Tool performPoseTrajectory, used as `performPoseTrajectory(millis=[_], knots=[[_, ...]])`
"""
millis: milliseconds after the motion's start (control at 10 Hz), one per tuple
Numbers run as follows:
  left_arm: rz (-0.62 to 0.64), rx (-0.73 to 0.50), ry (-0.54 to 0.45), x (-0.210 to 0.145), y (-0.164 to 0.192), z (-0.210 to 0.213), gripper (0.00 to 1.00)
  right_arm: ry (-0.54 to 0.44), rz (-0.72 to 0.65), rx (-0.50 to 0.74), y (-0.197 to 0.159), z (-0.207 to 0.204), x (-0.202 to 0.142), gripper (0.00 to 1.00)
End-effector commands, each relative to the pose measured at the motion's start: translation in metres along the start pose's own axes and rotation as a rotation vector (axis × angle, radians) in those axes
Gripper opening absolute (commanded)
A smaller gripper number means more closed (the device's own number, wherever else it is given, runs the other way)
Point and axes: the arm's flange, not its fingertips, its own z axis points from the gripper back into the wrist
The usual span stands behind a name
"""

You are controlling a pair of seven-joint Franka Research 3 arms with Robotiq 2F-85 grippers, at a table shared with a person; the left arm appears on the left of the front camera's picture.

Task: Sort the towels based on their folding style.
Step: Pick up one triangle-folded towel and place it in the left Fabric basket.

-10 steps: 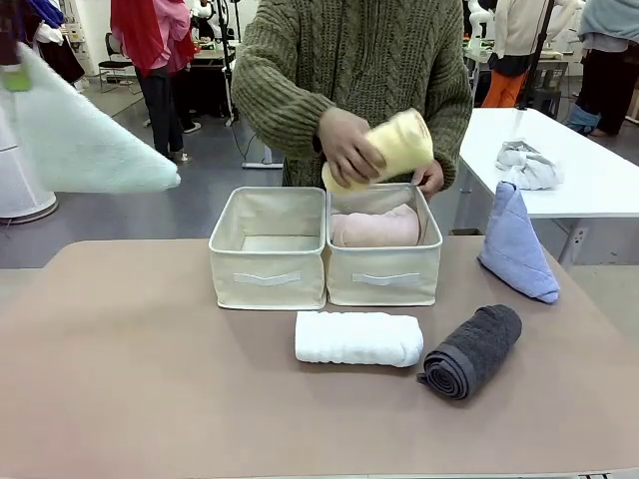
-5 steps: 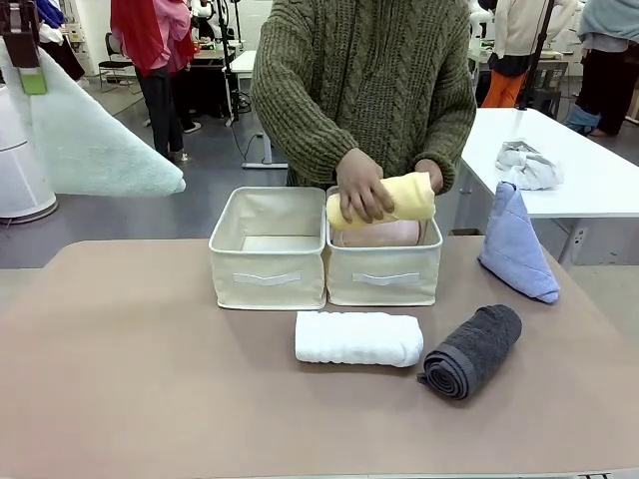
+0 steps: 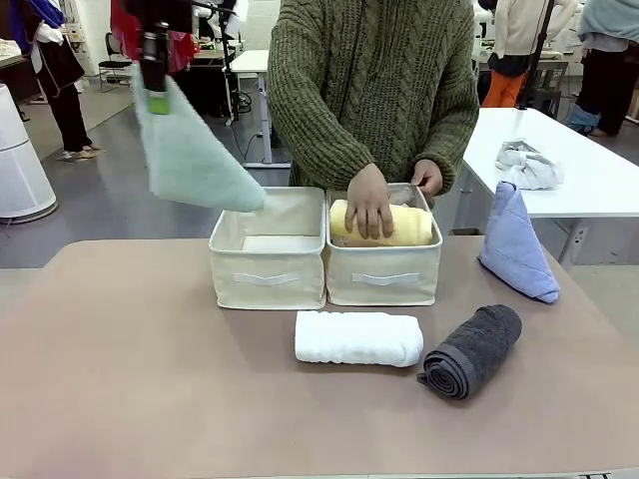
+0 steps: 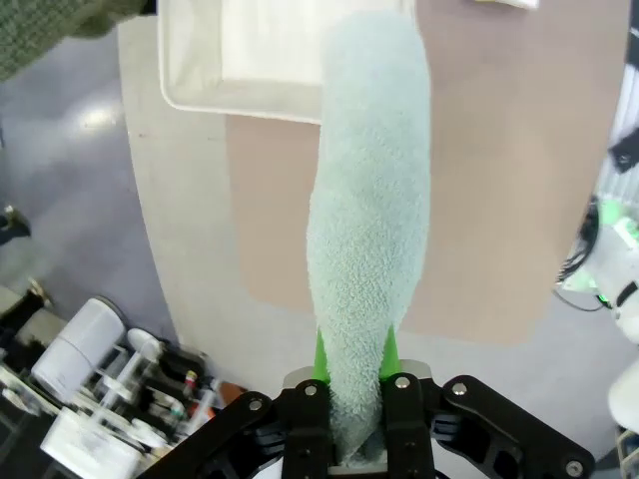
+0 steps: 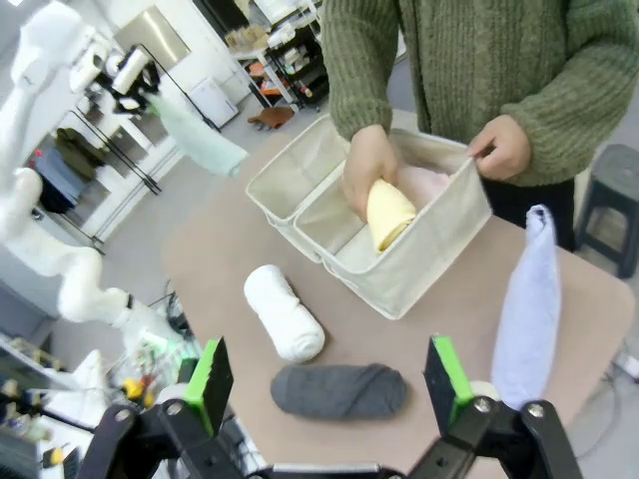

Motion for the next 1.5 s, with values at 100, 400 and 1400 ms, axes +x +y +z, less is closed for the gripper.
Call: performPoseTrajectory(millis=[100, 400, 1400], knots=[[-0.133, 0.012, -0.002, 0.027, 0.037, 0.001, 0.18, -0.011, 0.011, 0.013, -0.001, 0.0, -0.002, 1.0], [-0.181, -0.064, -0.039, 0.051, 0.044, -0.028, 0.18, -0.011, 0.011, 0.013, -0.001, 0.0, -0.002, 1.0], [-0.016, -0.182, -0.098, 0.098, 0.054, -0.128, 0.18, -0.011, 0.011, 0.013, -0.001, 0.0, -0.002, 1.0]])
